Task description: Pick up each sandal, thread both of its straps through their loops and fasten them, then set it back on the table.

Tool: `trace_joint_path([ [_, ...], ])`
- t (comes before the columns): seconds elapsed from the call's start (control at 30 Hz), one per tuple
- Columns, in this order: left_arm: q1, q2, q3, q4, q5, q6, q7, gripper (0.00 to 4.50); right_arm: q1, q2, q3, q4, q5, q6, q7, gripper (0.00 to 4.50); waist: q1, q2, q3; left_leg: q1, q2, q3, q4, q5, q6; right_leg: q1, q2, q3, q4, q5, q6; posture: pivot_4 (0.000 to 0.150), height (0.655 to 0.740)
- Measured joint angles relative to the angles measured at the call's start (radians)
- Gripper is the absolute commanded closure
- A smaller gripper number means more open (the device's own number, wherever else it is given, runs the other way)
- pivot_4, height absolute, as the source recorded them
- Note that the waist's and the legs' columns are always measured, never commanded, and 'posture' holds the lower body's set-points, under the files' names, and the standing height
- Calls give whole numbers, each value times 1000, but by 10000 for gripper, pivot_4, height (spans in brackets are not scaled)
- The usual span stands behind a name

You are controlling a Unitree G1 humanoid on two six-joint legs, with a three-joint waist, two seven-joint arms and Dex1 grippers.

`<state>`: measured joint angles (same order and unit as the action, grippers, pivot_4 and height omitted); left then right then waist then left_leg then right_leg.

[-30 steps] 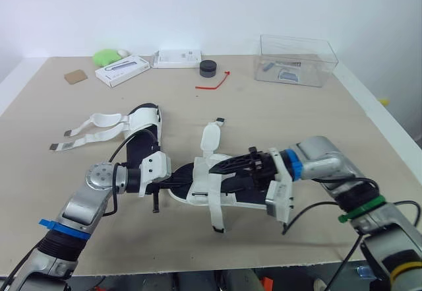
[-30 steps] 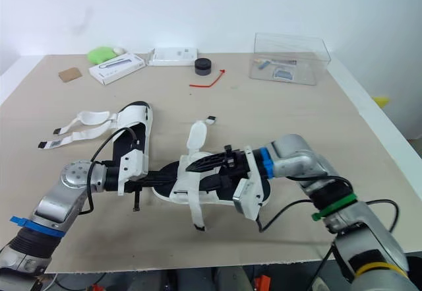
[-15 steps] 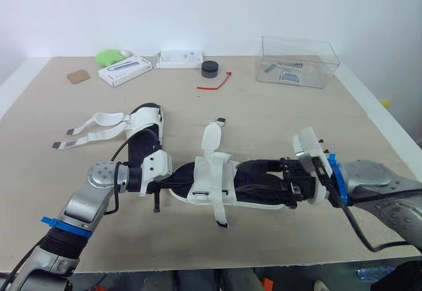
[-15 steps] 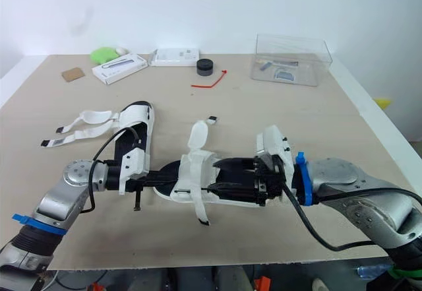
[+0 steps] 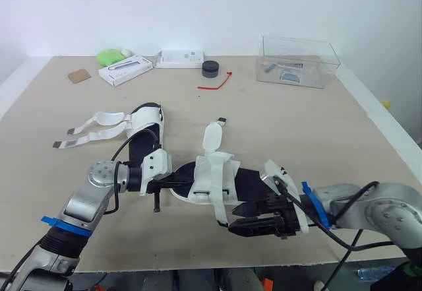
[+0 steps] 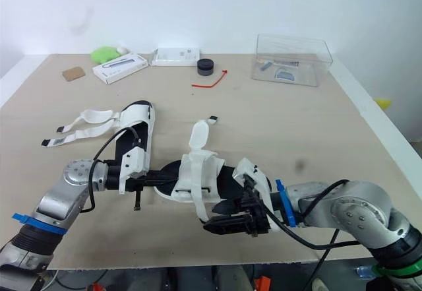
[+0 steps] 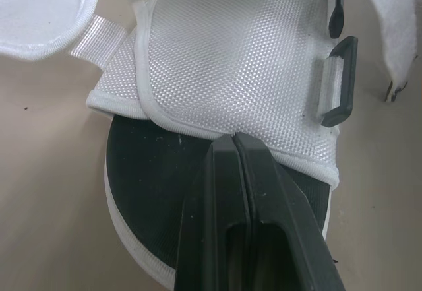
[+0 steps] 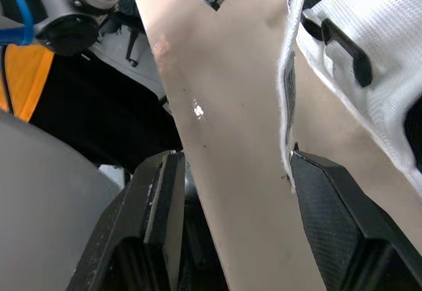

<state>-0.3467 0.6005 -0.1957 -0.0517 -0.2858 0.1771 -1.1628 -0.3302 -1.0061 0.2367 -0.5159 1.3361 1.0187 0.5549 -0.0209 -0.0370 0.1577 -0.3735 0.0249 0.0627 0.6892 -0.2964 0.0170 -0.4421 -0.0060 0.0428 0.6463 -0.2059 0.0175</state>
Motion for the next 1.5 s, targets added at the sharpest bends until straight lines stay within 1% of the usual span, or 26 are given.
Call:
trace_joint_path([
  [0.23, -13, -6, 1, 2, 3, 2, 12, 45000, -55, 132, 8, 101, -216, 10, 40, 17373, 0, 0, 0, -1, 0, 1, 1, 0, 0, 0, 2, 1, 0, 1, 1, 1500, 7400],
  [0.33, -18, -7, 1, 12, 14, -21, 23, 45000, -88, 148, 8, 133, -281, 11, 72, 17373, 0, 0, 0, -1, 0, 1, 1, 0, 0, 0, 2, 0, 0, 1, 1, 1500, 7400],
  [0.5, -26, -30, 0, 39, 31, -38, 46, 45000, -90, 155, 7, 140, -348, 28, 143, 17373, 0, 0, 0, -1, 0, 1, 1, -1, 1, -1, 2, 0, 0, 1, 0, 1500, 7400],
  [0.63, -35, -34, 0, 55, 54, -62, 61, 45000, -90, 162, 6, 140, -368, 48, 172, 17373, 0, 0, 0, -1, -1, 0, 1, -1, 1, 0, 2, 0, 0, 2, -1, 1500, 7400],
  [0.8, -40, -43, 0, 72, 69, -72, 77, 45000, -91, 170, -14, 108, -327, 129, 200, 17373, 0, 0, 0, -1, -1, 0, 1, -1, 1, 0, 1, 0, 0, 2, -1, 1500, 7400],
  [1.07, -39, -47, 0, 70, 68, -70, 85, 45000, -91, 251, -44, 85, -304, 207, 126, 17373, 0, 0, 0, -1, -1, 0, 2, -1, 1, 0, 1, 0, 0, 2, 0, 1500, 7400],
  [1.1, -39, -48, 0, 69, 68, -70, 85, 45000, -91, 253, -44, 85, -304, 210, 121, 19723, 0, 0, 0, -1, -1, 0, 2, -1, 1, 0, 1, 0, 0, 2, 0, 1500, 7400],
  [1.17, -38, -48, 0, 65, 67, -67, 85, 45000, -91, 264, -48, 84, -305, 224, 103, 25776, 0, 0, 0, -1, -1, 0, 2, -1, 1, 0, 1, 0, 0, 2, -1, 1500, 7400],
  [1.2, -36, -48, 0, 61, 66, -63, 85, 45000, -91, 271, -48, 84, -305, 230, 93, 29836, 0, 0, 0, -2, -1, 0, 1, -1, 1, 0, 1, 0, 0, 2, -1, 1500, 7400],
  [1.23, -34, -48, 0, 56, 64, -60, 85, 45000, -91, 275, -48, 82, -305, 235, 88, 35778, 0, 0, 0, -2, -1, 0, 1, -1, 1, 0, 1, 0, 0, 2, -1, 1500, 7400],
  [1.3, -26, -48, 0, 43, 60, -58, 85, 45000, -90, 278, -50, 74, -304, 244, 79, 43638, 0, 0, 0, -2, -1, 0, 1, -1, 1, 0, 1, 0, 0, 2, -1, 1500, 7400],
  [1.33, -22, -48, 0, 38, 59, -52, 85, 45000, -89, 282, -54, 72, -302, 248, 73, 44410, 0, 0, 0, -2, -1, 0, 1, -1, 1, 0, 1, 0, 0, 2, -1, 1500, 7400],
  [1.5, -18, -46, 1, 33, 58, -45, 85, 45000, -100, 328, -130, 88, -238, 309, 36, 44410, 0, 0, 0, -2, -1, 0, 1, -1, 1, 0, 1, 0, 0, 2, -1, 1500, 7400],
])
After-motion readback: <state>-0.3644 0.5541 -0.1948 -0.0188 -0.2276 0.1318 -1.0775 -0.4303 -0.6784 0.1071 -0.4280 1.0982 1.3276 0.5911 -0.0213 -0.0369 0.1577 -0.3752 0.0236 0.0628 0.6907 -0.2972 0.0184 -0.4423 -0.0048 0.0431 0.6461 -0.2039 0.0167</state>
